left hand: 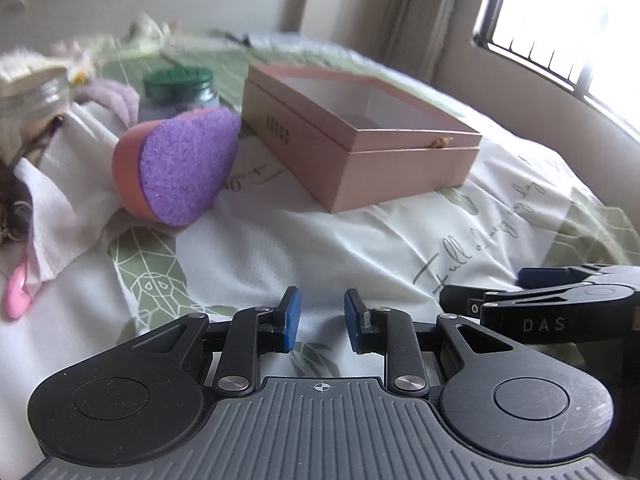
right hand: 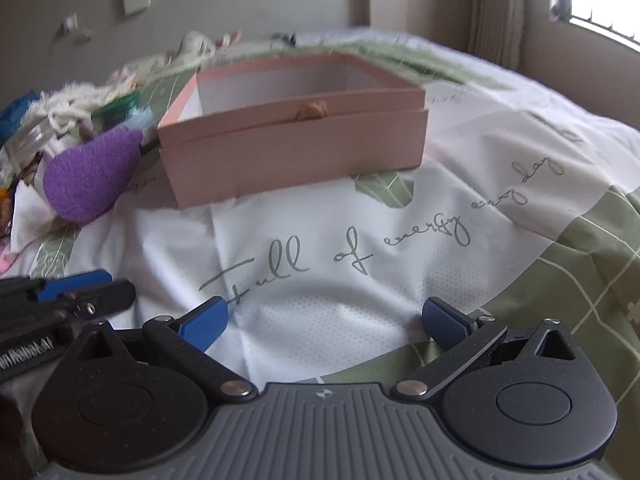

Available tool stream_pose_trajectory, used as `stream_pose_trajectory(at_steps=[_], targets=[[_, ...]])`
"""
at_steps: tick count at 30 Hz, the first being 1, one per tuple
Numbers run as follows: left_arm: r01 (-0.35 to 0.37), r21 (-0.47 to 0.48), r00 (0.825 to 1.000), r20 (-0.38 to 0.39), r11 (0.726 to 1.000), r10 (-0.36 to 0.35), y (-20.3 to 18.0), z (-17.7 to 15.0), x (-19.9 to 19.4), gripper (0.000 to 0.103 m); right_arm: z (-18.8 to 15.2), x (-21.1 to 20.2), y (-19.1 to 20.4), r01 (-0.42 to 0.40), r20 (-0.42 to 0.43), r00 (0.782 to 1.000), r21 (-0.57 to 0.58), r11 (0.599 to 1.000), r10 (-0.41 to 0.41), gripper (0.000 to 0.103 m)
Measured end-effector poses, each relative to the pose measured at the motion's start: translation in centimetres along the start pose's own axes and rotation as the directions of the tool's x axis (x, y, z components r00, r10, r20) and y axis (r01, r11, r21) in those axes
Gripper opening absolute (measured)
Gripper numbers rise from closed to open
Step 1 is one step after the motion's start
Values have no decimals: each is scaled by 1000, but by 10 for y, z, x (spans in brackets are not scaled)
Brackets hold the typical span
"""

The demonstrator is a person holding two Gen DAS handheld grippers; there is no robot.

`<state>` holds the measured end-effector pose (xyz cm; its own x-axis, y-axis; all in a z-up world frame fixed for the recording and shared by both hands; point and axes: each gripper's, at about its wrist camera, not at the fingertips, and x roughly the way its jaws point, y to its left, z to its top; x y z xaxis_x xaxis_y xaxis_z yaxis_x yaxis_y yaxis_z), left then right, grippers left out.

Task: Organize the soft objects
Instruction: 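Grasp the black cable with the right tool and lift it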

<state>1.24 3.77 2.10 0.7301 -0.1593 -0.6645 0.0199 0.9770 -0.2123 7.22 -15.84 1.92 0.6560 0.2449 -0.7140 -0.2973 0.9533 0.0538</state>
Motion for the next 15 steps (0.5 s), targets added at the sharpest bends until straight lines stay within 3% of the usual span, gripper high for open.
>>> stream_pose_trajectory(at_steps=[4, 7, 9, 11, 13, 14, 15], targets=[[101, -3, 983, -157, 995, -100, 34, 37, -18, 27, 12, 4, -1, 3, -102, 995, 25, 1000, -1, 103], [124, 150, 961, -265, 981, -81, 73, 69, -55, 31, 19, 8, 1, 4, -168, 986, 0, 1000, -4, 103], [29, 263, 966, -256, 964, 41, 111, 86, -91, 30, 26, 12, 3, 2, -211, 977, -25, 1000, -7, 103], [-105, 291, 953, -244, 951, 180, 152, 97, -117, 27, 34, 15, 7, -6, -248, 969, -62, 998, -9, 103], [-173, 251, 940, -246, 952, 236, 188, 100, -133, 27, 45, 13, 15, -21, -269, 963, -122, 992, -12, 91], [-183, 215, 937, -256, 959, 236, 205, 99, -136, 27, 54, 6, 23, -24, -267, 964, -164, 986, -20, 80], [-173, 182, 935, -280, 968, 220, 218, 100, -135, 27, 65, -3, 35, -22, -247, 968, -225, 974, -35, 78]])
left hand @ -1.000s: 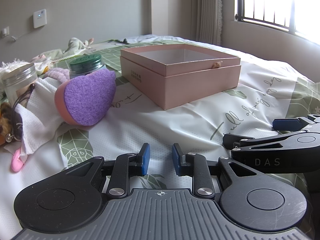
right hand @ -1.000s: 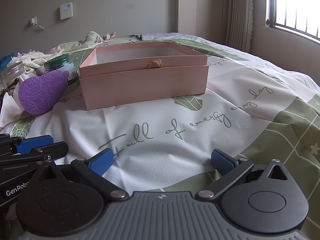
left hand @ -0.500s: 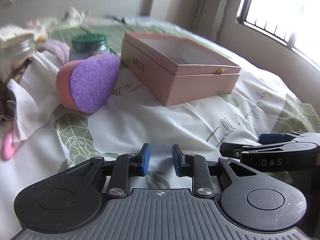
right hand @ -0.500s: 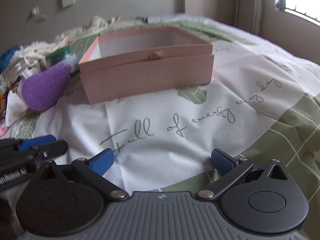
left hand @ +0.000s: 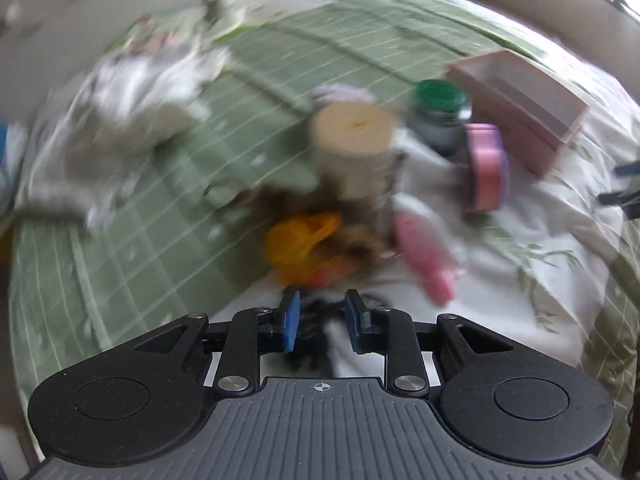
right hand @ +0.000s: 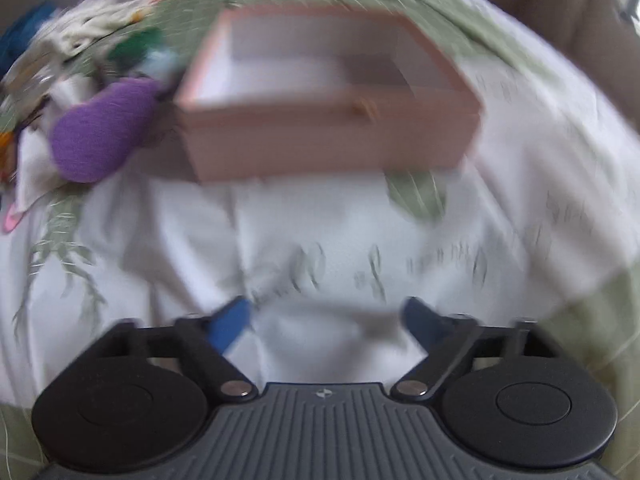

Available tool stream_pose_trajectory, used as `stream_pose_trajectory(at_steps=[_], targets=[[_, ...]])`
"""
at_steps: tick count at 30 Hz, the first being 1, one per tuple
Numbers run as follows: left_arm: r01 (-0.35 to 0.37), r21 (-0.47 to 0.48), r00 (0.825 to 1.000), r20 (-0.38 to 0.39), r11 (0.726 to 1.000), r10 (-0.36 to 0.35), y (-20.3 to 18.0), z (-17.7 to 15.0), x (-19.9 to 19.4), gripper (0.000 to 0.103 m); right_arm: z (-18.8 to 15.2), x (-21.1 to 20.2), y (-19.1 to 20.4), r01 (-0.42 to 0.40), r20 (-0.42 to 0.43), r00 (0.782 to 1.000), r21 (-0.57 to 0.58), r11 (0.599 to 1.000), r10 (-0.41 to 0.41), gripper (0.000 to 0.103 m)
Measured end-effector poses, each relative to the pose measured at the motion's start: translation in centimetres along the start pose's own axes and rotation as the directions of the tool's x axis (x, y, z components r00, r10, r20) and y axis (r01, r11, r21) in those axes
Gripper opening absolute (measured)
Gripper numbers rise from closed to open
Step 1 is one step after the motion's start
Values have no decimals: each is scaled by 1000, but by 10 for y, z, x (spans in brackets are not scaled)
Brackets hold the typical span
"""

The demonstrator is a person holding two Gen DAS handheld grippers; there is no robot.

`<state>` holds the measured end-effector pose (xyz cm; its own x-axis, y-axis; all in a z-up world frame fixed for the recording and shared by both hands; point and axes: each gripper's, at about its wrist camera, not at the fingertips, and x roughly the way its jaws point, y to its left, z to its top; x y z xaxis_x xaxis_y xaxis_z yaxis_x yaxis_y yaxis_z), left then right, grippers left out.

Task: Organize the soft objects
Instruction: 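Grasp the black cable with the right tool and lift it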

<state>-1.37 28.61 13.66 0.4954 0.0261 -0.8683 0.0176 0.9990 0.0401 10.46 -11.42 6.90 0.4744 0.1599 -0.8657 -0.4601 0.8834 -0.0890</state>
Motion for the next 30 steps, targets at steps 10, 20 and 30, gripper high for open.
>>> stream_pose_trajectory(at_steps=[10, 20, 30], targets=[[55, -149, 998, -33, 987, -61, 29, -20, 46, 28, 158, -123, 137, -109, 187, 962, -404, 908, 199, 86], [89, -16, 994, -64, 996, -90, 10, -28, 77, 37, 148, -71, 217, -318, 121, 916, -360, 877, 382, 76], [70, -147, 997, -9, 987, -72, 48, -54, 26, 27, 124, -42, 265, -267, 105, 921, -532, 803, 376, 34]])
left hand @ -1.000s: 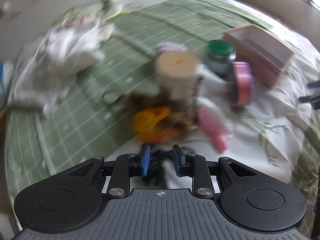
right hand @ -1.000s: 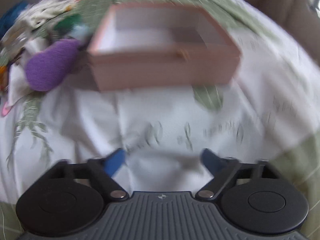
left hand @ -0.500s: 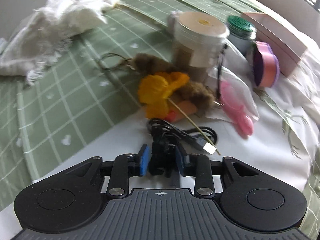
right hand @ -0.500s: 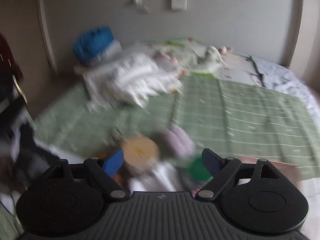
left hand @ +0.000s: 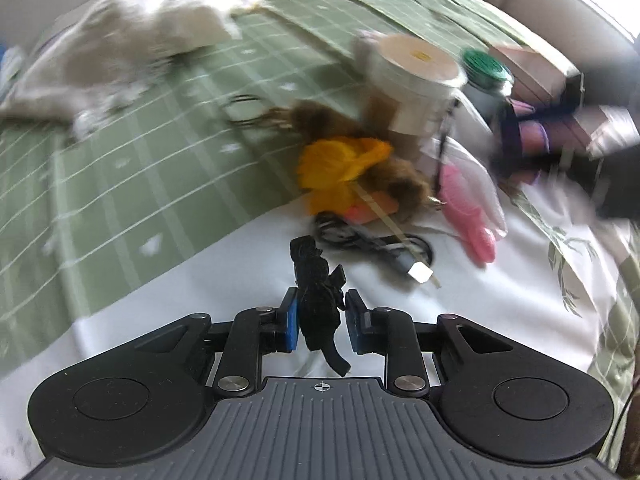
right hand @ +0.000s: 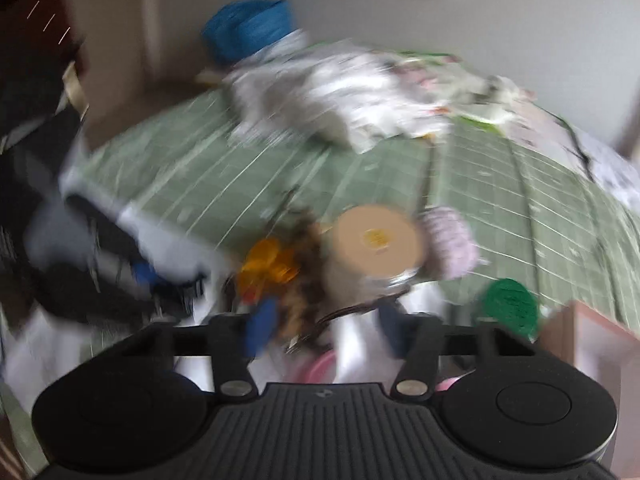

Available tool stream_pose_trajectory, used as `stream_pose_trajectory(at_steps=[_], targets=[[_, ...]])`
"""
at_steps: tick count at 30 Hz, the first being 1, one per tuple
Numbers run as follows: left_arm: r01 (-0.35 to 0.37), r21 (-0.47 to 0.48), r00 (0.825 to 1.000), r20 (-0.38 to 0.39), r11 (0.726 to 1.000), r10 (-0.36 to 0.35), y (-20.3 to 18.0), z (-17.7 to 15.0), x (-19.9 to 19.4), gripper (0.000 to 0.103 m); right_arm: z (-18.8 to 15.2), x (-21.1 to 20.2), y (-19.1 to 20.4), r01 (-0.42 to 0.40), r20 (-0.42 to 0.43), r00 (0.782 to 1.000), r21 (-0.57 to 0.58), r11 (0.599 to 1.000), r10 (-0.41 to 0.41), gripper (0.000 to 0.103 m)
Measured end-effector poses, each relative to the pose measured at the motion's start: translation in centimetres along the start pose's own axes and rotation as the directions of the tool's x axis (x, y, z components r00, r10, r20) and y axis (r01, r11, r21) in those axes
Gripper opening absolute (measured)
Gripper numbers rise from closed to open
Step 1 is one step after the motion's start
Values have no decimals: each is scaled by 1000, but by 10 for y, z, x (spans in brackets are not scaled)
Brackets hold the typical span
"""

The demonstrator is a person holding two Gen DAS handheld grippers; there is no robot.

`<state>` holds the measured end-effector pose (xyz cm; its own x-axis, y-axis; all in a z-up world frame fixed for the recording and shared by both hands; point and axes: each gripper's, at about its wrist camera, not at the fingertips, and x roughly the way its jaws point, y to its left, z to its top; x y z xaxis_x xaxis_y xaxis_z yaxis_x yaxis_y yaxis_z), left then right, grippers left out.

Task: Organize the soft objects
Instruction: 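Grasp the black cable with the right tool and lift it, then carry the black cable into the pink box and open the right tool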

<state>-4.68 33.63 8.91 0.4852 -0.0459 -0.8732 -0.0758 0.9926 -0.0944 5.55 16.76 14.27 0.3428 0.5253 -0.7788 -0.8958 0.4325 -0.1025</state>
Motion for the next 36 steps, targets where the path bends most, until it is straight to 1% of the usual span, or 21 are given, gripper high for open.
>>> stream_pose_trajectory(at_steps=[2, 5, 7, 9, 11, 14, 16, 17, 18, 19, 21, 23, 24, 26, 28, 29, 31, 32, 33, 34, 36], targets=[[-14, -19, 1000, 16, 1000, 14, 15, -6, -10, 27, -5, 12, 18, -64, -40, 997, -66, 996, 61, 25], [-43, -55, 999, 17, 998, 44, 36, -10, -16, 27, -4, 25, 41, -136, -72, 989, -103, 985, 129, 24], [-40, -101, 999, 10, 994, 41, 48, -14, -17, 27, 1, 37, 55, -152, -91, 986, -128, 980, 141, 24], [-29, -129, 999, 13, 991, 31, 56, -18, -19, 27, 7, 54, 66, -159, -109, 984, -143, 977, 144, 24], [-21, -134, 1000, 20, 991, 24, 60, -20, -22, 27, 11, 75, 73, -139, -135, 983, -139, 981, 120, 25], [-23, -134, 1000, 18, 991, 25, 63, -24, -24, 27, 15, 111, 73, -75, -203, 978, -117, 990, 50, 25], [-27, -135, 1000, 7, 991, 28, 63, -27, -23, 27, 16, 119, 70, -82, -234, 970, -75, 994, 62, 22], [-22, -138, 1000, 0, 990, 22, 63, -29, -23, 27, 17, 115, 67, -91, -240, 968, -51, 995, 76, 13], [-10, -143, 1000, -3, 990, 10, 64, -31, -25, 27, 20, 108, 64, -113, -246, 963, -15, 994, 106, 13], [1, -150, 1000, -2, 989, -2, 65, -33, -27, 27, 23, 95, 59, -157, -237, 958, 39, 987, 162, 13], [17, -167, 1000, 13, 986, -15, 68, -35, -34, 27, 30, 61, 49, -252, -186, 944, 129, 959, 273, 13], [19, -200, 999, 44, 980, -10, 71, -29, -46, 27, 37, 31, 42, -301, -127, 939, 155, 941, 321, 13], [28, -225, 997, 76, 974, -12, 72, -20, -55, 27, 42, 14, 39, -306, -95, 942, 148, 940, 322, 13], [77, -267, 985, 169, 961, -32, 73, 9, -77, 27, 53, -20, 26, -304, -15, 951, 136, 943, 309, 13], [118, -260, 962, 269, 958, -45, 64, 45, -100, 27, 67, -56, 4, -284, 85, 958, 144, 948, 274, 13], [132, -239, 946, 320, 962, -50, 54, 68, -111, 27, 72, -71, -9, -262, 133, 961, 153, 953, 243, 13], [164, -197, 916, 395, 967, -75, 29, 105, -126, 27, 79, -103, -41, -188, 222, 964, 177, 966, 147, 13], [196, -173, 897, 430, 965, -105, 11, 127, -132, 27, 79, -119, -58, -138, 258, 962, 190, 972, 86, 13], [228, -152, 883, 449, 962, -138, -9, 145, -134, 27, 75, -135, -77, -79, 285, 958, 210, 974, 16, 13], [260, -125, 872, 457, 957, -177, -28, 161, -135, 27, 71, -148, -93, -28, 296, 954, 231, 973, -42, 13], [311, -56, 858, 445, 949, -255, -76, 197, -133, 27, 56, -170, -129, 72, 296, 942, 287, 955, -160, 13]])
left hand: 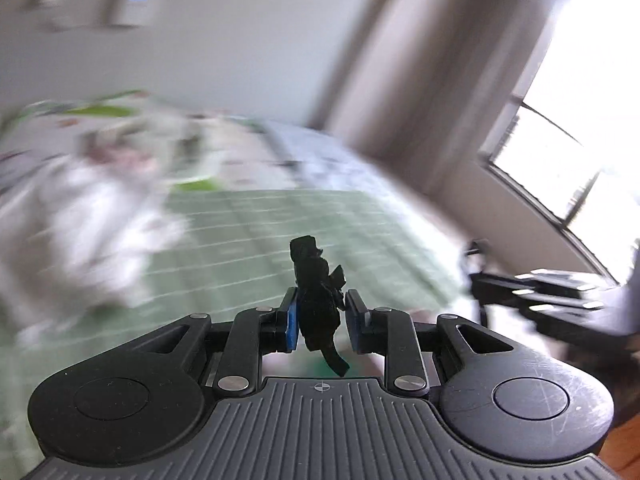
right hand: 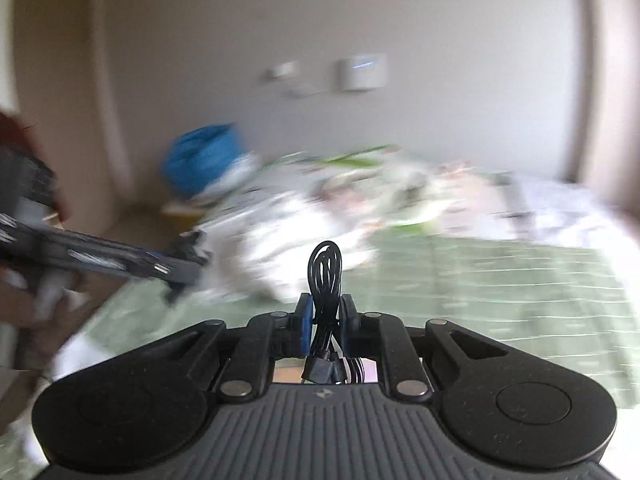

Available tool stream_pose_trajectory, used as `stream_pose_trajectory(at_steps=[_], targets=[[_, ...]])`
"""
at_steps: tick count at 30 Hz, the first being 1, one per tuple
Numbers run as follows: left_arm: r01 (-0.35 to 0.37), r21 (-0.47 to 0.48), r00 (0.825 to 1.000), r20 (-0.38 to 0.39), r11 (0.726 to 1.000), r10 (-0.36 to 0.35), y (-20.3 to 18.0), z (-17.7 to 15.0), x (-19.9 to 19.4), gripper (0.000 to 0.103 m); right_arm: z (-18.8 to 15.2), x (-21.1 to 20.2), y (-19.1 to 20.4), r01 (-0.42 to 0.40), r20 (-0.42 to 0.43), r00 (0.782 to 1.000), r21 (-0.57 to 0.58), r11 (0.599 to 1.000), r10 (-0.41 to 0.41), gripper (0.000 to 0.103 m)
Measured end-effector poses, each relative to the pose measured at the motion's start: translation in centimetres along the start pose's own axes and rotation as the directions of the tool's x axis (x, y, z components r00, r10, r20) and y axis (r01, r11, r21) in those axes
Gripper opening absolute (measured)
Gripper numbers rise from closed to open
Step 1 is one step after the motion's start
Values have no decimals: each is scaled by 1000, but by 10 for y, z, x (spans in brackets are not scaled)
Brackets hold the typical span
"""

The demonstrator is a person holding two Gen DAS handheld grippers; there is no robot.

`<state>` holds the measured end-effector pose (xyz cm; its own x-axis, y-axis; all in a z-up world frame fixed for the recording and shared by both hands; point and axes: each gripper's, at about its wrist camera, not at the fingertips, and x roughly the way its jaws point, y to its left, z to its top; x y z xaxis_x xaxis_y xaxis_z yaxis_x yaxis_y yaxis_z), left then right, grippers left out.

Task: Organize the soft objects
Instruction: 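Carry the black cable into the pink box and open the right tool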

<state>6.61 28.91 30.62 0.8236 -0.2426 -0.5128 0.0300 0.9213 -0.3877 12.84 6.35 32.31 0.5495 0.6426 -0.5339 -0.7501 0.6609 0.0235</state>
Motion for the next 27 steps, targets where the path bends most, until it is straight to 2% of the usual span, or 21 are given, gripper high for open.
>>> stream_pose_trajectory(at_steps=[2, 4, 5, 6, 7, 8, 10, 12, 14, 16, 19, 22, 23, 24, 25, 27], targets=[[71, 36, 997, -30, 997, -70, -47, 16, 39, 28, -4, -15, -43, 97, 5, 995, 40, 994, -97, 13], [115, 53, 989, -99, 992, -109, -85, 18, 85, 28, -16, -19, -83, 188, -22, 982, 70, 980, -187, 14], [132, 43, 978, -167, 990, -124, -99, 17, 112, 28, -24, -18, -103, 204, -44, 979, 84, 975, -201, 15], [149, 2, 952, -269, 989, -143, -112, 11, 149, 28, -35, -16, -121, 207, -66, 977, 96, 974, -201, 22], [151, -38, 932, -327, 988, -155, -118, 4, 173, 28, -45, -11, -138, 226, -96, 972, 119, 967, -216, 27], [144, -62, 919, -362, 988, -156, -124, -5, 194, 28, -56, -8, -153, 257, -115, 964, 147, 955, -241, 34], [103, -31, 919, -379, 994, -107, -135, -20, 220, 28, -78, -6, -173, 295, -131, 953, 202, 934, -273, 36], [102, 14, 934, -344, 995, -91, -138, -28, 220, 28, -96, -7, -187, 312, -148, 948, 257, 915, -282, 36], [88, 64, 944, -323, 994, -63, -131, -29, 204, 29, -111, -10, -195, 301, -154, 952, 298, 906, -265, 36], [42, 103, 943, -332, 994, -6, -113, -26, 178, 29, -124, -15, -196, 287, -153, 956, 309, 906, -251, 36], [-69, 211, 920, -365, 975, 144, -73, -47, 147, 29, -136, -9, -191, 271, -166, 959, 285, 919, -231, 38], [-172, 314, 870, -397, 934, 294, -32, -76, 115, 29, -133, 3, -172, 244, -183, 962, 247, 938, -202, 38], [-203, 308, 855, -407, 929, 321, -15, -85, 105, 29, -130, 7, -163, 230, -190, 964, 232, 945, -188, 39], [-226, 282, 849, -412, 932, 331, -1, -90, 96, 29, -128, 9, -153, 216, -198, 965, 213, 953, -174, 40], [-255, 229, 849, -413, 939, 331, 18, -96, 86, 29, -126, 13, -142, 203, -203, 965, 190, 961, -164, 41], [-312, 80, 856, -409, 947, 317, 56, -106, 72, 29, -120, 22, -120, 183, -208, 967, 153, 971, -149, 49]])
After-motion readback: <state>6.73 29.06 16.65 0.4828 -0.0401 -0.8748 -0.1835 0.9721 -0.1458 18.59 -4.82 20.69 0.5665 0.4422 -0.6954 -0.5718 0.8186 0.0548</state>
